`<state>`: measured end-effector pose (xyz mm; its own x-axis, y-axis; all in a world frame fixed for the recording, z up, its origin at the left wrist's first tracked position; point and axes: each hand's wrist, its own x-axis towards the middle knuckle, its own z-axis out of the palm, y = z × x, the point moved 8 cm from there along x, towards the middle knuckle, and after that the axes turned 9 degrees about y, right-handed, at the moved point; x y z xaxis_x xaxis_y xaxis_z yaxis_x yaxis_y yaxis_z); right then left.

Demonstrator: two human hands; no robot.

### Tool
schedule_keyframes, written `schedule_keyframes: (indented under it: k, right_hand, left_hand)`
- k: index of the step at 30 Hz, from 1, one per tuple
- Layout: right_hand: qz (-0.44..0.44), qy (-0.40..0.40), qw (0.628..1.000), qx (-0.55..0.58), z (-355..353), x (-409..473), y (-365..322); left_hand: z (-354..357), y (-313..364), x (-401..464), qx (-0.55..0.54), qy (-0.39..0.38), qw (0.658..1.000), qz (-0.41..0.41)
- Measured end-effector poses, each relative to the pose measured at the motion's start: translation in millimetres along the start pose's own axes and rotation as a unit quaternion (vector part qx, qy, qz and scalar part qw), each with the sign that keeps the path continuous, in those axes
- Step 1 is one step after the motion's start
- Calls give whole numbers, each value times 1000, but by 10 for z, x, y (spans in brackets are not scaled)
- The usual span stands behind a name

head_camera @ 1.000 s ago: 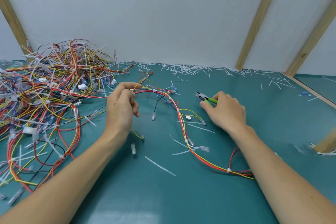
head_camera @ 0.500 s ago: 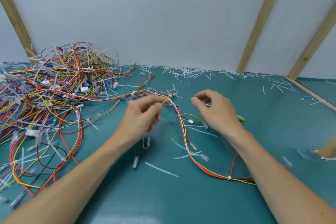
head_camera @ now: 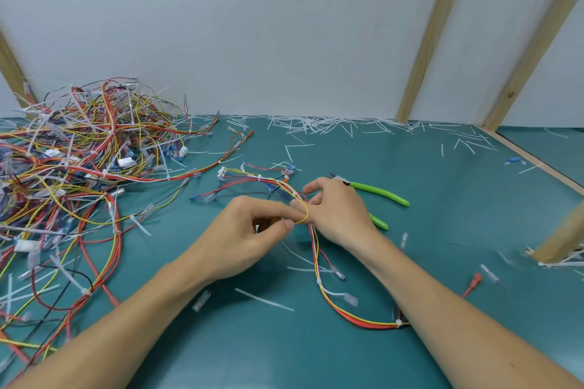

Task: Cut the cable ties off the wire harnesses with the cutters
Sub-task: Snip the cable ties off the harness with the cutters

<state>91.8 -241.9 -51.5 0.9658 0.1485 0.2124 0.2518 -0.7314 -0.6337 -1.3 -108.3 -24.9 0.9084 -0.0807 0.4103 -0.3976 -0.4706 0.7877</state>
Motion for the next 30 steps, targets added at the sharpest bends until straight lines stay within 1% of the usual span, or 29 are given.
schedule_keyframes:
  k: [1, 3, 5, 6, 7, 9, 11, 14, 16, 18, 21, 22, 24, 25, 27, 29, 30]
  right_hand:
    - [-12, 17, 1000, -1, -18, 8, -28]
    - [-30, 75, 997, 20, -127, 19, -85]
    - [-45, 151, 984, 86, -304, 18, -123]
    - [-55, 190, 971, 136, -408, 6, -138]
    - [-67, 228, 954, 182, -509, -11, -147]
    - [-93, 287, 926, 229, -672, -67, -177]
    - [-125, 311, 909, 248, -747, -122, -239]
    - [-186, 297, 903, 250, -770, -203, -400]
    - [-229, 263, 910, 225, -716, -262, -517]
    - [-277, 208, 923, 169, -597, -336, -649]
    - [-335, 97, 934, 72, -337, -465, -829]
    - [-345, 66, 935, 46, -253, -500, -862]
    - [-356, 25, 934, 18, -137, -543, -892]
    - [-360, 19, 933, 13, -111, -550, -895]
    - [-369, 29, 929, 5, -104, -541, -880]
    - [-364, 41, 931, 5, -113, -507, -830]
    - [-354, 46, 934, 10, -120, -485, -796]
  left_hand:
    - [-2, 9, -2, 7, 1, 1000, 4]
    - [-21, 35, 0, 22, 13, 1000, 14]
    - [-80, 64, 17, 18, 48, 998, 28]
    - [-132, 69, 34, 6, 74, 997, 32]
    - [-198, 55, 53, -16, 104, 994, 28]
    - [-351, -38, 83, -97, 165, 981, -14]
    - [-499, -171, 96, -185, 219, 955, -69]
    - [-654, -355, 74, -270, 283, 909, -142]
    - [-680, -413, 70, -283, 299, 894, -175]
    - [-643, -419, 91, -280, 284, 898, -188]
    - [-574, -352, 117, -274, 244, 911, -188]
    - [-576, -339, 117, -271, 244, 913, -185]
    - [-635, -321, 105, -261, 269, 910, -178]
    - [-661, -324, 100, -262, 279, 906, -180]
    - [-652, -327, 111, -280, 267, 904, -183]
    - [-637, -307, 119, -284, 257, 907, -175]
    - [-653, -288, 113, -268, 266, 911, -165]
